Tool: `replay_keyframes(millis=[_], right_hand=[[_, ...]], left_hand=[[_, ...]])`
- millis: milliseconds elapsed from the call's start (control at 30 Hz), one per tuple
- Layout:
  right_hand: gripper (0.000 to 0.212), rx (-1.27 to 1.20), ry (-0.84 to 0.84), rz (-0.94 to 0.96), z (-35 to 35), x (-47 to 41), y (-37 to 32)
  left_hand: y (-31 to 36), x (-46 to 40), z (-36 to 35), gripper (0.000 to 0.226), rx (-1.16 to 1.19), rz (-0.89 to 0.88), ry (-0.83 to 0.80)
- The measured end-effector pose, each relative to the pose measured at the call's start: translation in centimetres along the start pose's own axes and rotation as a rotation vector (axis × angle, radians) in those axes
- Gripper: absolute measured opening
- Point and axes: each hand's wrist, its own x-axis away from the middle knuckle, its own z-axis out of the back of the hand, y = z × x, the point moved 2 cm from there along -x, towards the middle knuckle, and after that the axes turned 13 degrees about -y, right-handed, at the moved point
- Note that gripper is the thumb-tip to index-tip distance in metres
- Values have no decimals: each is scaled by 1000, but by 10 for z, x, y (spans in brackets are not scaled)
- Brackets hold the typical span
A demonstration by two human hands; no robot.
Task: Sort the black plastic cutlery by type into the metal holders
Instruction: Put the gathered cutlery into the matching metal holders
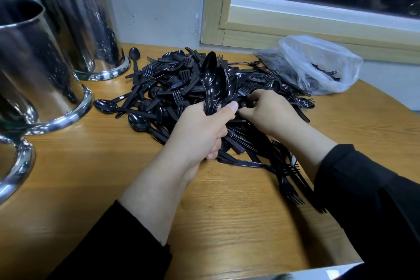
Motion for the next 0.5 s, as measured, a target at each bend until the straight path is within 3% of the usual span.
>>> replay_keyframes(millis=[333, 500], right_hand=[[21, -1, 103, 26, 8, 8, 14], [27, -196, 199, 19, 30, 16, 18]], left_hand=[[3, 3, -1, 33, -16, 2, 14], [3, 4, -3, 36, -42, -23, 21]])
